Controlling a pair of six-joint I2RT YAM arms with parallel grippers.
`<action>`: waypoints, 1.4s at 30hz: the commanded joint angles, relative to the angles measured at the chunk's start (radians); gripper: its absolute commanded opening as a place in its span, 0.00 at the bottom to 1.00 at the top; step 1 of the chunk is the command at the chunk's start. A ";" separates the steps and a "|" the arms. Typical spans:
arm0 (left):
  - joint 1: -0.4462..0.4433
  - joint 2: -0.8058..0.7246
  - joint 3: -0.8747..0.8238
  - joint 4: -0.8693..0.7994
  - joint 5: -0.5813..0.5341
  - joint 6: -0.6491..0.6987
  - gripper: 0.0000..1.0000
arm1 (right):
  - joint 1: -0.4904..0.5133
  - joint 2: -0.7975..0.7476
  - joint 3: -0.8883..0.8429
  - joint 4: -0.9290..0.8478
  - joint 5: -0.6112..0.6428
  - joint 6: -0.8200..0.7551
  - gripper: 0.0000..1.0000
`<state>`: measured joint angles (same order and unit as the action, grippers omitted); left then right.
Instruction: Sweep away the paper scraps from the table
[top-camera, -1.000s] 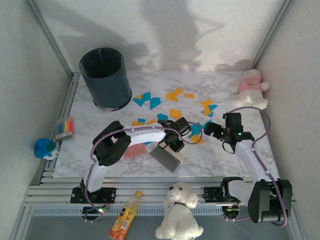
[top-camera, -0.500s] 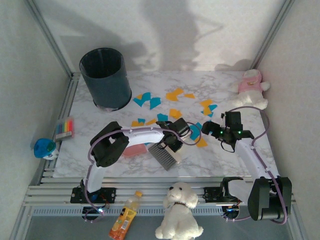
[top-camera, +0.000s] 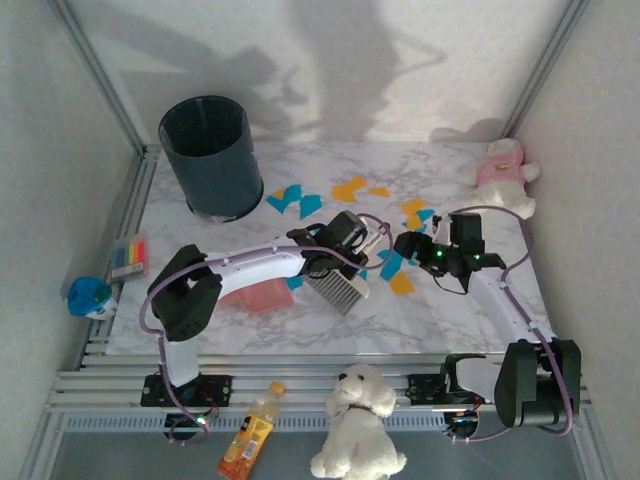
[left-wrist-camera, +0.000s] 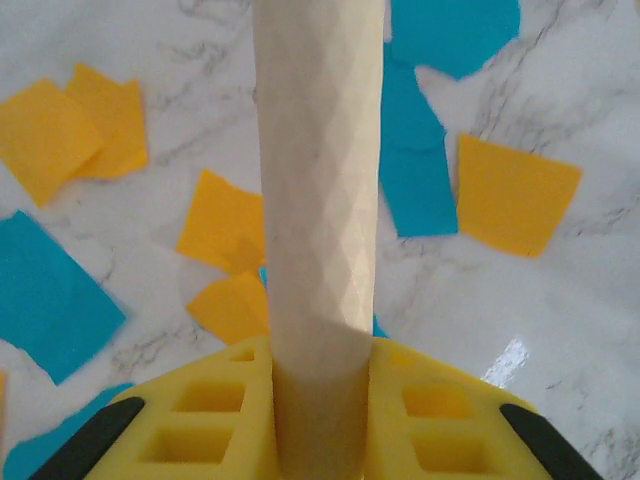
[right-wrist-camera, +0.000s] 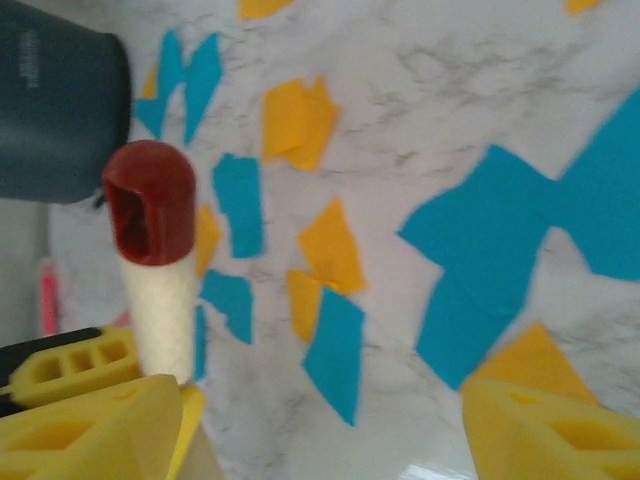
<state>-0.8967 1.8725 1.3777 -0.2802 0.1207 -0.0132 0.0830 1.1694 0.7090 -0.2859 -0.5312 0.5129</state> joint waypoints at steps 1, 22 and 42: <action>-0.001 -0.026 0.010 0.033 0.044 0.024 0.18 | -0.005 0.016 0.023 0.083 -0.137 0.032 0.69; -0.018 -0.060 0.034 0.072 0.132 0.073 0.17 | 0.040 0.114 0.064 0.165 -0.256 0.075 0.51; -0.030 -0.040 0.068 0.073 0.107 0.091 0.17 | 0.103 0.197 0.101 0.188 -0.312 0.076 0.43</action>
<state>-0.9195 1.8511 1.3964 -0.2348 0.2386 0.0608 0.1757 1.3567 0.7750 -0.0998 -0.8162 0.5953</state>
